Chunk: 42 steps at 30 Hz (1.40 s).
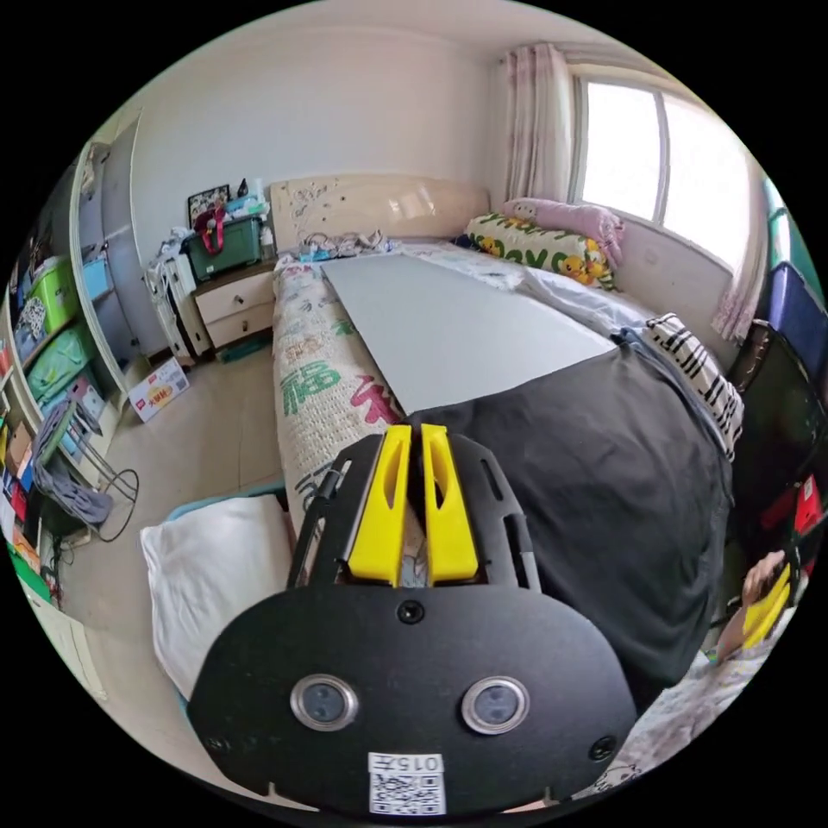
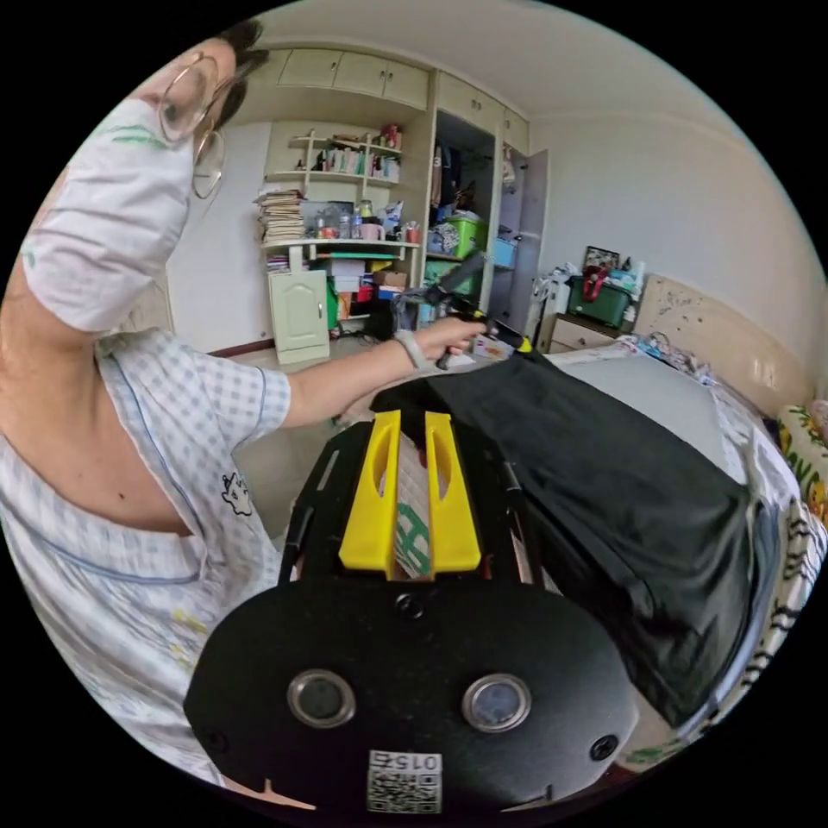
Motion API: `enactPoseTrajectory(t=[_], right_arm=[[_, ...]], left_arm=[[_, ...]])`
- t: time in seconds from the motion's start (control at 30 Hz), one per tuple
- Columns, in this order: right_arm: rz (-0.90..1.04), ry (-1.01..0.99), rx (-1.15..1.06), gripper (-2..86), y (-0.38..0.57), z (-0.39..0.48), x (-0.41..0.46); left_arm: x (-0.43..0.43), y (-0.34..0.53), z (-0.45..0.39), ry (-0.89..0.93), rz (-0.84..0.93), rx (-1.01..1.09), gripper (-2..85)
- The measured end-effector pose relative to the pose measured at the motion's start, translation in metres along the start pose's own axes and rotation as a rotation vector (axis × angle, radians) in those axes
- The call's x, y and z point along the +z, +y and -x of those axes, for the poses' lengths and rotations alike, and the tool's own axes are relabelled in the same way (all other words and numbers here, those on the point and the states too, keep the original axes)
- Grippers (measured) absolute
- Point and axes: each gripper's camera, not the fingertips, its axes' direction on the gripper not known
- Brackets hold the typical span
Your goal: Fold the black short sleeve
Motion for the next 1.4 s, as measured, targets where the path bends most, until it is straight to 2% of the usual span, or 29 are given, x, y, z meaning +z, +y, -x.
enactPoseTrajectory(t=[0.13, 0.2, 0.27, 0.37, 0.53, 0.67, 0.87, 1.0, 1.13, 1.3, 1.4], right_arm=[[-0.037, 0.204, 0.087, 5.7, 0.042, -0.014, -0.037], [-0.081, 0.2, 0.092, 6.2, 0.051, -0.017, -0.042], [-0.087, 0.161, 0.008, 7.6, 0.05, -0.013, -0.028], [-0.06, 0.188, -0.072, 8.2, 0.041, -0.007, 0.004], [-0.019, 0.235, -0.094, 6.7, 0.034, -0.013, 0.046], [0.034, 0.311, -0.063, 0.2, 0.038, -0.024, 0.061], [0.075, 0.311, -0.052, -0.8, 0.055, -0.037, 0.056], [-0.003, 0.225, -0.017, -0.2, 0.063, -0.054, 0.034], [-0.132, 0.158, 0.089, 3.9, 0.079, -0.093, -0.024], [-0.319, 0.356, 0.283, 7.6, 0.11, -0.134, -0.108], [-0.351, 0.495, 0.389, 8.3, 0.126, -0.16, -0.139]], left_arm=[[-0.107, 0.015, -0.022, 0.174, -0.128, 0.2, 6.9], [-0.15, 0.037, -0.042, 0.256, -0.159, 0.304, 7.7], [-0.196, 0.074, -0.065, 0.333, -0.211, 0.416, 7.8], [-0.232, 0.101, -0.082, 0.356, -0.219, 0.506, 8.1], [-0.246, 0.088, -0.072, 0.18, -0.159, 0.463, 6.0], [-0.263, 0.068, -0.051, 0.182, -0.135, 0.456, 2.5], [-0.301, 0.049, -0.019, 0.123, -0.159, 0.43, 1.5], [-0.323, 0.031, 0.004, 0.13, -0.148, 0.38, 1.7], [-0.362, 0.012, 0.017, 0.092, -0.16, 0.364, 2.2], [-0.395, -0.027, -0.003, 0.145, -0.197, 0.45, 3.2], [-0.386, -0.069, -0.034, 0.272, -0.232, 0.48, 4.5]])
